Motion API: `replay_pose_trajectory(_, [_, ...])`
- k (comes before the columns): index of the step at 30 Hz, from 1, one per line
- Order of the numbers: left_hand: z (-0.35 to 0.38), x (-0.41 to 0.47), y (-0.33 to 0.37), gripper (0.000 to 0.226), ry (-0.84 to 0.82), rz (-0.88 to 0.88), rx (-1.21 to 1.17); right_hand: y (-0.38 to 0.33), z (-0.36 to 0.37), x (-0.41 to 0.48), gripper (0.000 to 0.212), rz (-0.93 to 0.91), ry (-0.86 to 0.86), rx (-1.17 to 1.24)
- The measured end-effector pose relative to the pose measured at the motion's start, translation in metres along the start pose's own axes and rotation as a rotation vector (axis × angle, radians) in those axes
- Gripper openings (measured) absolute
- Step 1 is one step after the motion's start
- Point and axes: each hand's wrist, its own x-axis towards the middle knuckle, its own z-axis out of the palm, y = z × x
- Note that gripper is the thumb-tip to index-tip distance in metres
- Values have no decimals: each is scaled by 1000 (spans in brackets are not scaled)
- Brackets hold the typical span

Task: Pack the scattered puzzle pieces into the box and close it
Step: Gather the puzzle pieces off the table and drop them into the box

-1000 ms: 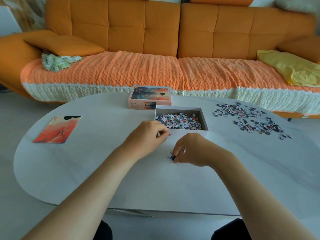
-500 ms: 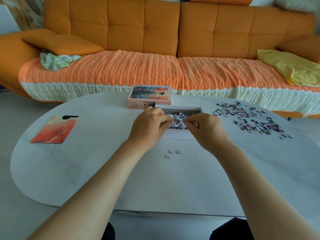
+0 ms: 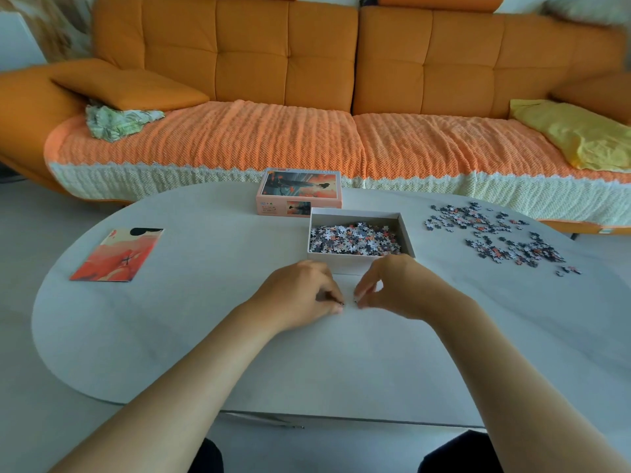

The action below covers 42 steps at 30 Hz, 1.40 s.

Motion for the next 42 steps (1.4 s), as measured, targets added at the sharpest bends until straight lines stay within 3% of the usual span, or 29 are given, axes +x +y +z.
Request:
replay_pose_trajectory(7, [-3,0,2,9,-21,35,32,1,5,-1,10,11,40,103])
replay_pose_trajectory(12, [0,3,4,15,28,68,143,-3,-3,6,7,47,518,155])
replay_pose_trajectory(14, [-1,6,4,14,123,51,93,3,-5,12,8,54,590,122])
replay_pose_trajectory(18, [-12,24,4,15,395,7,-19,18,1,22,15,-8,618,-19])
replay_pose_trajectory(21, [-14,41,-1,16,498,-38,24,22,4,24,17,-140,582,-77])
replay_pose_trajectory(27, [3,55,-5,17,441,18,112,17,16,29,36,-162,343,-177])
replay_pose_trajectory(30, [4,54,-6,21,422,99,124,18,17,31,34,-152,396,-182])
replay_pose_trajectory(32, [5,53,-6,31,310,127,196,19,16,31,33,-158,454,-182])
replay_pose_trajectory(36, [3,50,-4,56,119,37,331,21,17,24,46,-87,273,-220])
replay_pose_trajectory(40, [-6,47,8,64,84,-39,245,29,8,14,43,-111,301,-104])
replay_pose_trajectory(42, [-5,48,17,63,151,-23,166,38,-2,5,40,-110,369,3])
